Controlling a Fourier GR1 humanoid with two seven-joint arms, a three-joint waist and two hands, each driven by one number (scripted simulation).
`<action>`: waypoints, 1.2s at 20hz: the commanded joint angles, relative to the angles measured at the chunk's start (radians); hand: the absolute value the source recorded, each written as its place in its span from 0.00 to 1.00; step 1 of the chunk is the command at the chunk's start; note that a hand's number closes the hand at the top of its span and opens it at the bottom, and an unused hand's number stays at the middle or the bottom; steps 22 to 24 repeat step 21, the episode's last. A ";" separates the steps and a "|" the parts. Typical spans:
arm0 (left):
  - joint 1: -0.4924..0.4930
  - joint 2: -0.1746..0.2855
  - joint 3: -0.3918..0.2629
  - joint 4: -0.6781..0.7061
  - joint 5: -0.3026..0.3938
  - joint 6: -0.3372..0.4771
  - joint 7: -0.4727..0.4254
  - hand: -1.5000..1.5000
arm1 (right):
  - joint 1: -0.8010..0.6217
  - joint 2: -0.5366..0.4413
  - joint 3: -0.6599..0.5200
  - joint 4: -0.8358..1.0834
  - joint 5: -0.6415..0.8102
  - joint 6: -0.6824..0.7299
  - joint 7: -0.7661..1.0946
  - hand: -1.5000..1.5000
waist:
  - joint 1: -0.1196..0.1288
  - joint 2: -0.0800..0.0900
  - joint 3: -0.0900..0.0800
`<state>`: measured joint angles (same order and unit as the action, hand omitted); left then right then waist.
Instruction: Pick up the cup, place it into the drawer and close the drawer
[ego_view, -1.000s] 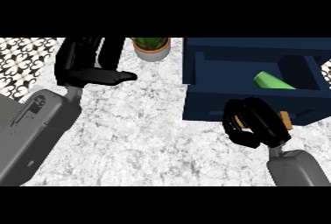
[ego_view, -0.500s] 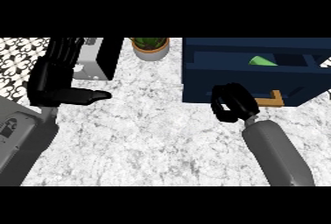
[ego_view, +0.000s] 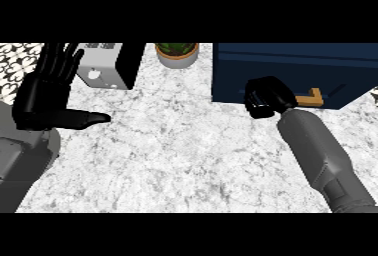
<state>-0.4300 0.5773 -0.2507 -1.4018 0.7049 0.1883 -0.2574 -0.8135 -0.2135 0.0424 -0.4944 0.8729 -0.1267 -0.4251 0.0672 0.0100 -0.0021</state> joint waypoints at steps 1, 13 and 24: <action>0.019 -0.027 -0.009 0.018 -0.019 -0.020 -0.031 0.00 | -0.113 -0.038 -0.057 0.167 -0.013 0.016 -0.010 1.00 | 0.007 0.021 0.005; 0.028 -0.029 -0.013 0.014 0.001 -0.095 -0.022 0.00 | -0.175 -0.117 -0.133 0.229 -0.084 0.082 -0.038 1.00 | 0.055 0.037 0.006; 0.034 -0.046 -0.025 0.043 -0.005 -0.134 -0.041 0.00 | -0.175 -0.143 -0.161 0.226 -0.113 0.088 -0.097 1.00 | 0.057 0.045 0.006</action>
